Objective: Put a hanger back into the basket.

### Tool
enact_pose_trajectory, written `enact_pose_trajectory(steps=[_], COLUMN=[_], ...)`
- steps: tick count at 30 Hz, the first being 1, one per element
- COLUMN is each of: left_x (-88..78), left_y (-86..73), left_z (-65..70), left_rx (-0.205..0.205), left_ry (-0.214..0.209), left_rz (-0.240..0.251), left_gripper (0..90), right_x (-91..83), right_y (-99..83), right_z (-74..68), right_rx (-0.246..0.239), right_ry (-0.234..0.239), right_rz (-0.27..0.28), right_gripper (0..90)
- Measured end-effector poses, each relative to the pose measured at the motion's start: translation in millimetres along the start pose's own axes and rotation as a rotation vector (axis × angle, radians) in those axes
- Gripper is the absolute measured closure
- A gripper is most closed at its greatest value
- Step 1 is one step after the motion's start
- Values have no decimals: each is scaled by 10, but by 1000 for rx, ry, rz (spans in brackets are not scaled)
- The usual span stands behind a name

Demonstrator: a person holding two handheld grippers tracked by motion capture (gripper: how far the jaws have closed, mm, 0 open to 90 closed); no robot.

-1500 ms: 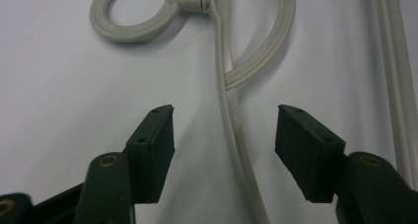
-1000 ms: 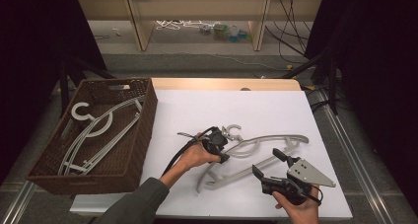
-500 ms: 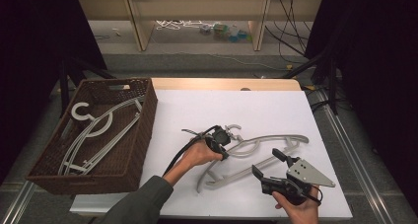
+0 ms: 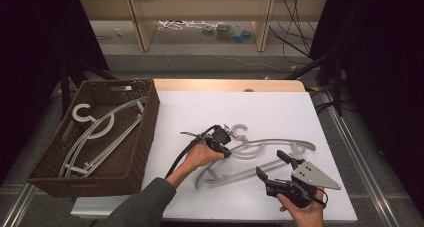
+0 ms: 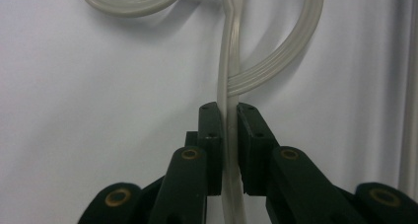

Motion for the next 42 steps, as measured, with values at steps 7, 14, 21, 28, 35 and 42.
enact_pose_trajectory(steps=[7,14,21,28,35,42], left_x=[-144,-349,-558,-919,-1294,-1603], left_y=[54,119,211,291,296,300], left_z=[-55,-140,-198,-314,-490,-639], left_rx=[21,15,6,-52,-46,-69], left_ry=[-3,16,32,36,79,103], left_rz=[37,99,162,238,261,295], left_gripper=[819,820,820,820,820,820], right_x=[2,-3,-3,-2,-3,-3], right_y=[0,1,-1,10,4,7], right_z=[-4,6,14,23,6,27], right_rx=[0,-3,-4,-2,-6,-4], right_ry=[2,-5,-10,-24,-4,-26], right_rz=[1,2,2,15,3,13], right_gripper=[170,170,170,170,170,170])
Point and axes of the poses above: each handheld gripper's, and its own axes: x roughly forward along the jaws, y roughly out of its top, z roughly to its right, the point moved 8 cm from there along x, roughly forward along the jaws, and after that the axes turned 11 degrees about -x, right-handed, at the moved point
